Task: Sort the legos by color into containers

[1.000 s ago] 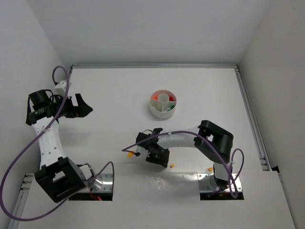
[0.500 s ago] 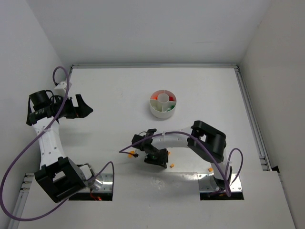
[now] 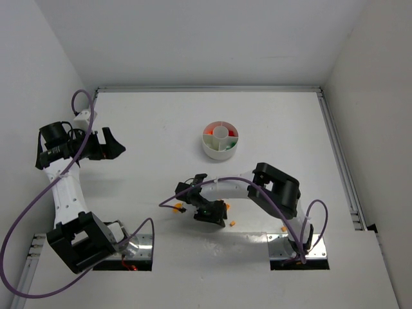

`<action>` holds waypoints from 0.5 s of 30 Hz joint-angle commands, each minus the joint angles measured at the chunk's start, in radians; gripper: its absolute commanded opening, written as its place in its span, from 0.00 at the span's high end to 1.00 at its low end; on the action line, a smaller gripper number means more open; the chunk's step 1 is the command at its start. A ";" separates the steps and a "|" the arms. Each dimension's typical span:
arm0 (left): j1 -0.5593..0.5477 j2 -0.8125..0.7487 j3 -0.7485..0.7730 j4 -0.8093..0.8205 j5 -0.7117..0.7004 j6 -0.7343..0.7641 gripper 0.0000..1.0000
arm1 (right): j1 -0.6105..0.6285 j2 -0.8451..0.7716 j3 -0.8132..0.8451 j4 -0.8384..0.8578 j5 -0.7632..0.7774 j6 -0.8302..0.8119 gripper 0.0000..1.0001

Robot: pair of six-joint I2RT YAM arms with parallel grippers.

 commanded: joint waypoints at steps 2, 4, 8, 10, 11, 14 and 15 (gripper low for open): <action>0.009 -0.012 0.008 0.006 0.009 0.021 0.01 | 0.009 0.077 0.018 0.243 0.019 -0.007 0.63; 0.009 -0.012 0.008 0.006 0.009 0.021 0.01 | 0.009 0.088 0.046 0.234 0.030 -0.007 0.61; 0.009 -0.012 0.008 0.006 0.019 0.021 0.01 | 0.009 0.088 0.071 0.225 0.030 -0.007 0.60; 0.009 -0.012 0.017 0.006 0.019 0.021 0.01 | 0.009 0.075 0.071 0.225 0.030 -0.007 0.60; 0.009 -0.012 0.017 0.006 0.019 0.030 0.01 | 0.009 0.075 0.071 0.225 0.030 -0.007 0.60; 0.009 -0.003 0.017 0.006 0.019 0.030 0.01 | 0.009 0.075 0.061 0.225 0.030 -0.007 0.61; 0.009 -0.003 0.017 0.006 0.019 0.030 0.01 | 0.009 0.075 0.048 0.225 0.030 -0.007 0.61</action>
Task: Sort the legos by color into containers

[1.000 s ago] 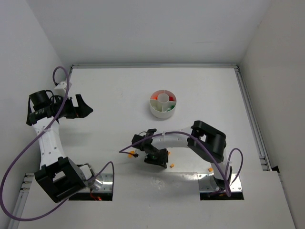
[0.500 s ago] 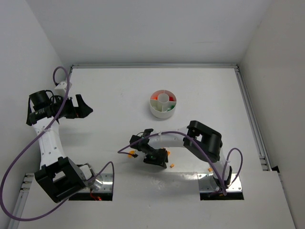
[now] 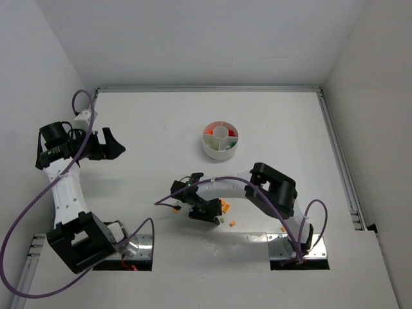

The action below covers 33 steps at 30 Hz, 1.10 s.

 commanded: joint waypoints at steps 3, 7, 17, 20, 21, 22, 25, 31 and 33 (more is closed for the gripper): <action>0.009 -0.003 0.017 -0.004 0.018 0.017 0.01 | 0.003 0.030 -0.060 0.224 -0.018 -0.007 0.61; 0.009 -0.003 0.017 -0.004 0.018 0.017 0.01 | 0.003 0.001 -0.132 0.243 -0.018 -0.007 0.60; 0.009 0.006 0.017 -0.004 0.027 0.017 0.01 | 0.003 -0.022 -0.144 0.243 -0.018 -0.007 0.59; 0.009 0.006 0.017 -0.004 0.018 0.017 0.01 | 0.003 -0.059 -0.172 0.243 -0.018 -0.007 0.57; 0.009 0.006 0.017 -0.004 0.018 0.017 0.01 | 0.003 -0.059 -0.172 0.243 -0.018 -0.007 0.56; 0.009 -0.003 0.008 -0.004 0.018 0.017 0.01 | 0.003 -0.068 -0.181 0.243 -0.007 -0.007 0.56; 0.009 -0.003 0.008 -0.004 0.027 0.017 0.01 | 0.003 -0.093 -0.205 0.252 0.002 -0.007 0.57; 0.009 -0.003 0.008 -0.004 0.027 0.008 0.01 | 0.003 -0.093 -0.206 0.243 -0.016 -0.017 0.68; 0.009 -0.003 0.017 -0.004 0.027 0.008 0.01 | 0.003 -0.111 -0.236 0.257 -0.016 -0.017 0.68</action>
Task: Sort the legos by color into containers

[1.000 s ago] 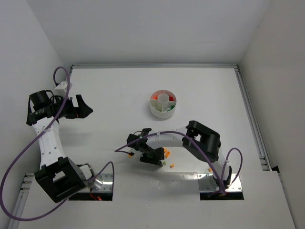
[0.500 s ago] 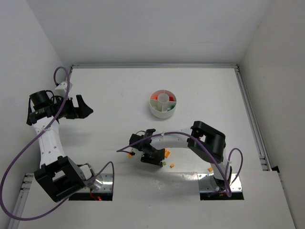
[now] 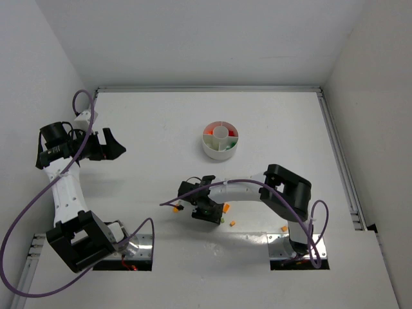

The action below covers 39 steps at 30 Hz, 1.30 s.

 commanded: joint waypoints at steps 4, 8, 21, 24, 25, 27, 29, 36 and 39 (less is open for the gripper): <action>0.009 -0.020 0.017 0.009 0.021 -0.005 0.01 | -0.011 0.010 -0.094 0.092 -0.004 -0.021 0.68; 0.009 -0.020 0.017 0.009 0.030 -0.005 0.01 | -0.012 -0.010 -0.112 0.092 -0.004 -0.030 0.65; 0.009 -0.020 0.017 0.009 0.030 -0.014 0.01 | -0.021 -0.052 -0.123 0.089 0.014 -0.030 0.59; 0.009 -0.020 0.017 0.009 0.030 -0.014 0.01 | -0.021 -0.073 -0.144 0.089 0.014 -0.039 0.59; 0.009 -0.020 0.017 0.009 0.030 -0.014 0.01 | -0.021 -0.073 -0.144 0.089 0.014 -0.040 0.59; 0.009 -0.020 0.017 0.009 0.039 -0.023 0.01 | -0.021 -0.073 -0.144 0.089 0.014 -0.040 0.61; 0.009 -0.020 0.026 0.009 0.039 -0.023 0.01 | -0.021 -0.105 -0.157 0.089 0.014 -0.049 0.61; 0.009 -0.020 0.017 0.009 0.039 -0.023 0.01 | -0.021 -0.115 -0.155 0.087 0.028 -0.049 0.61; 0.009 -0.020 0.017 0.009 0.039 -0.023 0.01 | -0.021 -0.105 -0.155 0.087 0.028 -0.049 0.61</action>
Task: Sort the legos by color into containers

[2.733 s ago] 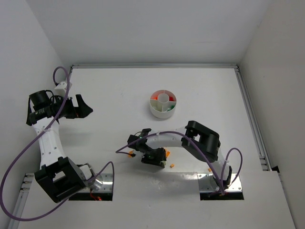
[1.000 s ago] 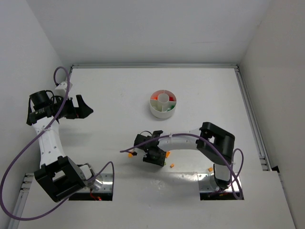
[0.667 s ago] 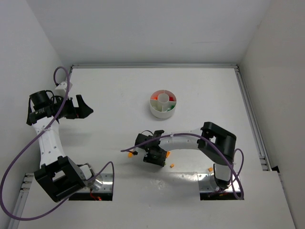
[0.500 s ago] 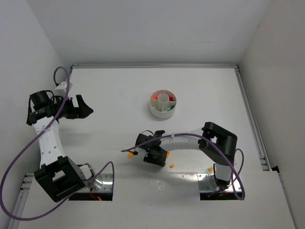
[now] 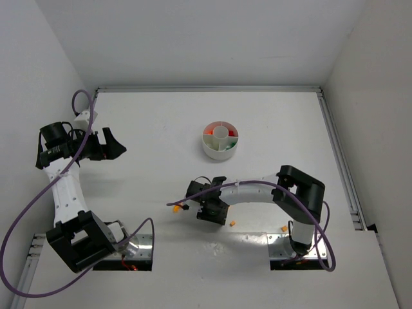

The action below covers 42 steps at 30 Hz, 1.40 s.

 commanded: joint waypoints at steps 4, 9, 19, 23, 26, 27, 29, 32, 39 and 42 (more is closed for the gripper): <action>0.008 -0.020 0.017 0.009 0.030 0.008 0.01 | 0.007 0.038 -0.002 -0.019 0.026 -0.018 0.69; 0.008 -0.020 0.017 0.009 0.030 0.017 0.01 | 0.007 0.078 0.016 -0.019 0.016 -0.018 0.89; 0.008 -0.009 0.026 0.018 0.039 0.028 0.01 | 0.007 -0.007 0.170 -0.091 0.007 -0.027 1.00; 0.008 0.000 0.035 0.056 0.048 -0.027 0.01 | -0.002 -0.065 0.269 -0.114 0.027 -0.027 1.00; 0.008 0.011 0.045 0.096 0.057 -0.070 0.01 | -0.023 -0.074 0.356 -0.114 0.076 -0.018 1.00; 0.008 0.011 0.045 0.120 0.057 -0.099 0.01 | -0.045 -0.050 0.408 -0.123 0.096 -0.018 1.00; 0.008 0.020 0.045 0.140 0.057 -0.121 0.01 | -0.074 -0.028 0.447 -0.123 0.113 -0.018 1.00; 0.008 0.020 0.054 0.163 0.057 -0.145 0.01 | -0.146 0.042 0.525 -0.114 0.150 -0.052 1.00; 0.008 0.020 0.054 0.173 0.048 -0.154 0.01 | -0.310 0.173 0.747 -0.148 0.160 -0.083 1.00; 0.008 0.020 0.054 0.173 0.048 -0.154 0.01 | -0.364 0.202 0.778 -0.148 0.179 -0.083 1.00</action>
